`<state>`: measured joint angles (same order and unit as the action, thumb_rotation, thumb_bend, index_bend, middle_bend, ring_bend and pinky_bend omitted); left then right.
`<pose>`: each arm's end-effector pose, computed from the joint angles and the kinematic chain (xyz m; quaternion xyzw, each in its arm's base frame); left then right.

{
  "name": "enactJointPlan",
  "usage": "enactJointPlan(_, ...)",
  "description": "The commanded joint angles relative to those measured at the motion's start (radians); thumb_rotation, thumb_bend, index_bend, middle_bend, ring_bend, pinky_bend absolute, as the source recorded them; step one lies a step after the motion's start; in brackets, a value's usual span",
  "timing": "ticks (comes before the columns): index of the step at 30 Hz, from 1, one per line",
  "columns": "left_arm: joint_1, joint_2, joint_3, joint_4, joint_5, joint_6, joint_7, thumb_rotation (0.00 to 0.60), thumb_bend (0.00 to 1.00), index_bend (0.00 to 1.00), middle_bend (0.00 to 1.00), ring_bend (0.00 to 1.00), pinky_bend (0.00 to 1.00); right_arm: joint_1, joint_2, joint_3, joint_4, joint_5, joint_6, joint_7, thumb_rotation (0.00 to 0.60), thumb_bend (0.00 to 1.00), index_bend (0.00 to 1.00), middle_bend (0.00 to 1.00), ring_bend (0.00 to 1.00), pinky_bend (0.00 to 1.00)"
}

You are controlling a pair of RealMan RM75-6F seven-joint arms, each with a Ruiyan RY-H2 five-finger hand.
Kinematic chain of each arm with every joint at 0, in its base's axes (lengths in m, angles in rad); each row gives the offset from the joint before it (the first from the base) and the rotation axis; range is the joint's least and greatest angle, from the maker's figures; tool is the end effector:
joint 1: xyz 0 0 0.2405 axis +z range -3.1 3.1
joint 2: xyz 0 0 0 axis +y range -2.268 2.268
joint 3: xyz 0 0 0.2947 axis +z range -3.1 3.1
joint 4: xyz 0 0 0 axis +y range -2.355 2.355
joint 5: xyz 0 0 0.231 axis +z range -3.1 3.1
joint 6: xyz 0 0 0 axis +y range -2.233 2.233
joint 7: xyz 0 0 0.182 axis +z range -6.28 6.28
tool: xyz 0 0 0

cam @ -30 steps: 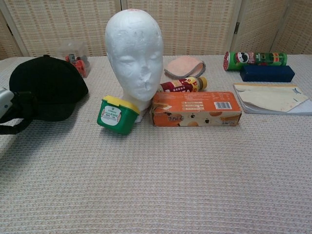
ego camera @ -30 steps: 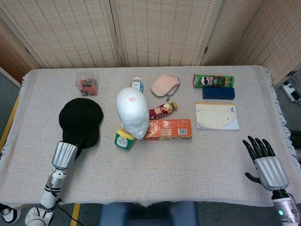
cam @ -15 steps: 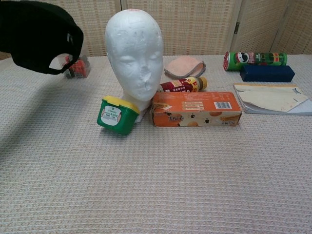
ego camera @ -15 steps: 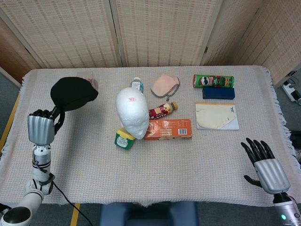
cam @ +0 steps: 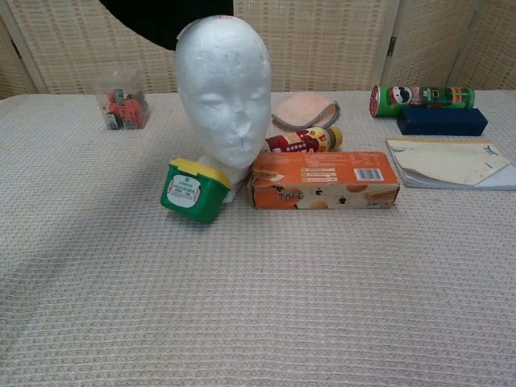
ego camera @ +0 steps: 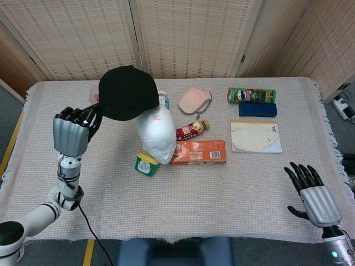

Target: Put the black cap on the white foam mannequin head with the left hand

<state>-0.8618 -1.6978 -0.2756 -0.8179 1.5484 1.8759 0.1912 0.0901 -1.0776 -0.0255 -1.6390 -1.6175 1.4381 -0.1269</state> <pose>-0.1111 0.4387 0.1141 -0.4911 0.0809 -0.6494 0.5750 -0.3421 -0.2053 0.1402 0.6780 -0.3483 0.3328 0.5553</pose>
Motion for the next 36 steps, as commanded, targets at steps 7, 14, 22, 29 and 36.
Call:
enactJointPlan(7, -0.052, -0.03, 0.061, -0.169, 0.131, -0.042, 0.216, 0.6, 0.64, 0.65, 1.0, 1.0, 1.0, -0.012, 0.04, -0.006, -0.011, -0.042, 0.049, 0.07, 0.6, 0.06, 0.0, 0.0, 0.0, 0.0)
enactJointPlan(14, -0.051, -0.062, 0.066, -0.201, 0.161, -0.062, 0.257, 0.6, 0.64, 0.65, 1.0, 1.0, 1.0, -0.017, 0.056, -0.008, -0.011, -0.059, 0.067, 0.104, 0.6, 0.06, 0.0, 0.0, 0.0, 0.0)
enactJointPlan(22, 0.028, -0.084, 0.112, -0.191, 0.144, -0.093, 0.245, 0.6, 0.65, 0.66, 1.0, 1.0, 1.0, -0.025, 0.055, -0.015, -0.008, -0.085, 0.085, 0.102, 0.6, 0.06, 0.0, 0.0, 0.0, 0.0)
enactJointPlan(29, 0.1, -0.065, 0.138, -0.213, 0.128, -0.1, 0.197, 0.6, 0.46, 0.46, 1.0, 1.0, 1.0, -0.026, 0.042, -0.016, -0.006, -0.086, 0.08, 0.082, 0.6, 0.07, 0.0, 0.0, 0.0, 0.0)
enactJointPlan(36, 0.201, 0.017, 0.177, -0.37, 0.109, -0.103, 0.225, 0.6, 0.17, 0.02, 1.0, 0.97, 1.0, -0.027, 0.038, -0.015, -0.006, -0.086, 0.079, 0.074, 0.6, 0.07, 0.0, 0.0, 0.0, 0.0)
